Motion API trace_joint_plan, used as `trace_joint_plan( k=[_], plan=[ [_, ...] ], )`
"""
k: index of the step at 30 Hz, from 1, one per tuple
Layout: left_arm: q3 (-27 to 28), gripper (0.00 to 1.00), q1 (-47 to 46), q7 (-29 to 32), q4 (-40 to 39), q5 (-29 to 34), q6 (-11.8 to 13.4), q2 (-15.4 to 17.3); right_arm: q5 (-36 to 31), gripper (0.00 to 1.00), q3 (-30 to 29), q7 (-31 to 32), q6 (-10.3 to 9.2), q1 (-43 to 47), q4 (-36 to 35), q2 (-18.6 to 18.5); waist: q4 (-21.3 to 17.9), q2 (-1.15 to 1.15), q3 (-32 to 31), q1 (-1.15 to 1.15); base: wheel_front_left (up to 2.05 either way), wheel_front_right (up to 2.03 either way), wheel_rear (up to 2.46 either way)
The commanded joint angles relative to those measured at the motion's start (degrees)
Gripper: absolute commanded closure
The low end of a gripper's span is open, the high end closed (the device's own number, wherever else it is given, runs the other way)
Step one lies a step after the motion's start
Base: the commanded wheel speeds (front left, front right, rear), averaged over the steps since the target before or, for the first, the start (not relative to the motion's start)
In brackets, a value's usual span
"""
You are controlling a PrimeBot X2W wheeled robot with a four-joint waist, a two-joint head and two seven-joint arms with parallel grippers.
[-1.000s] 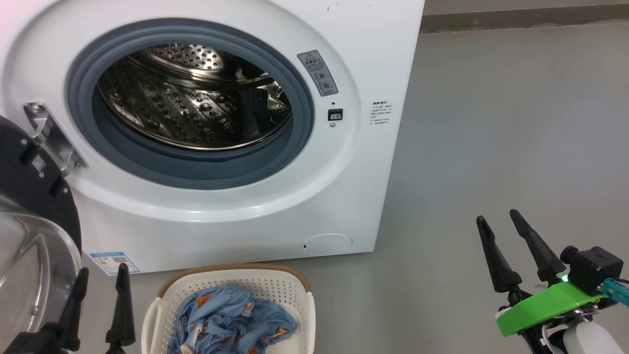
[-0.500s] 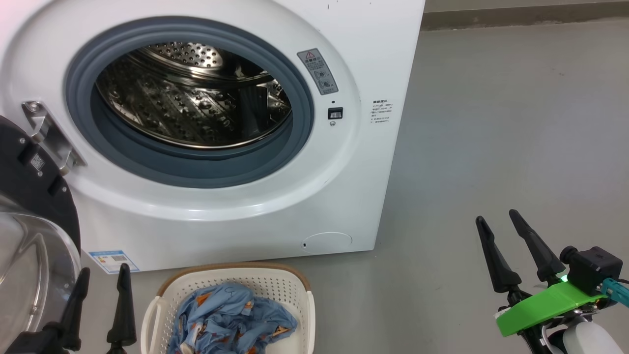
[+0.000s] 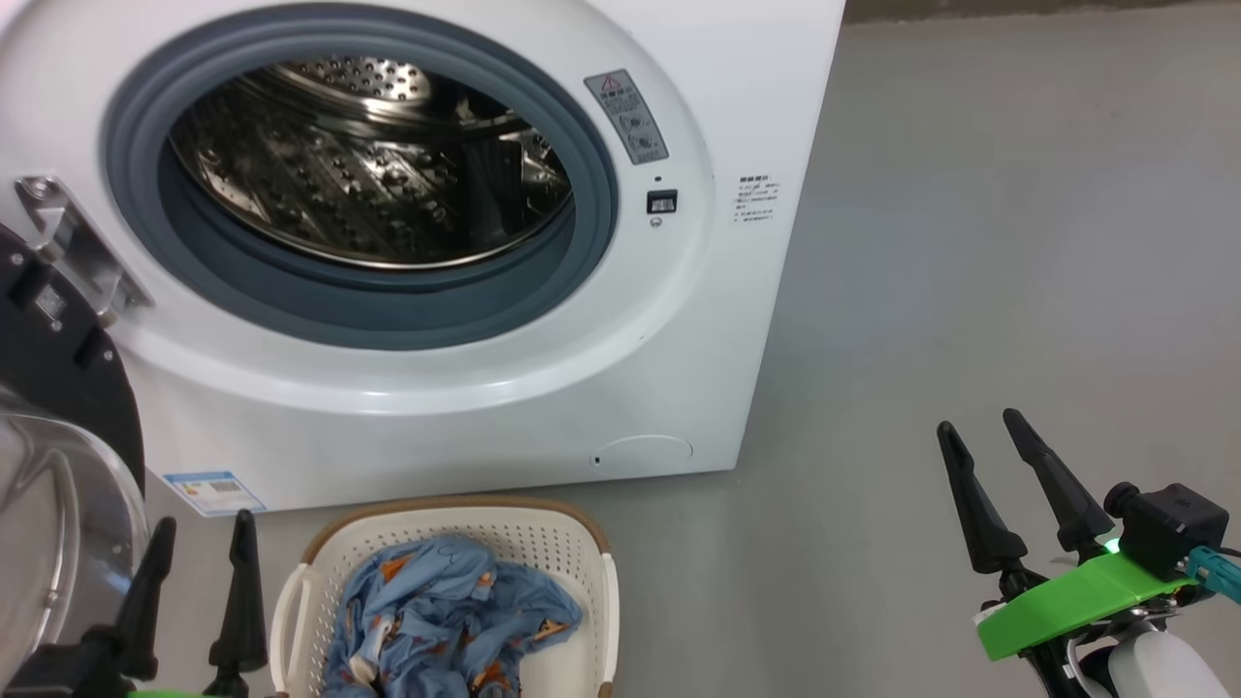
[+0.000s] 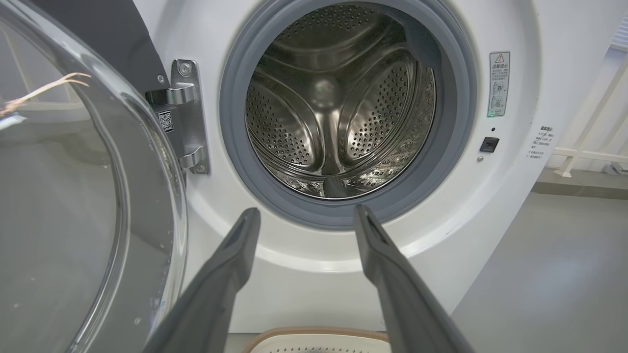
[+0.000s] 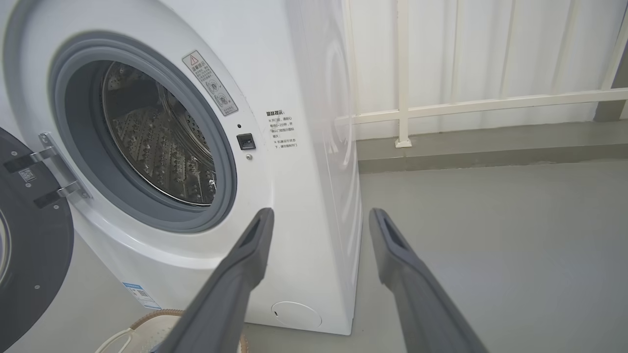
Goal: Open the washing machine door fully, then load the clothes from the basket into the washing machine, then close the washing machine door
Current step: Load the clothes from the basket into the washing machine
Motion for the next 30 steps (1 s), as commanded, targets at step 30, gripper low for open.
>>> trace_joint_plan(
  k=[30],
  plan=[
    [-1.0, 0.0, -11.95, -0.7, 5.24, -0.86, -0.55, 3.43, -0.84, 0.0, 0.03, -0.69, 0.09, -5.74, -3.49, 2.12, -0.73, 0.0, 14.14, 0.0, 0.0, 0.0, 0.0]
  ],
)
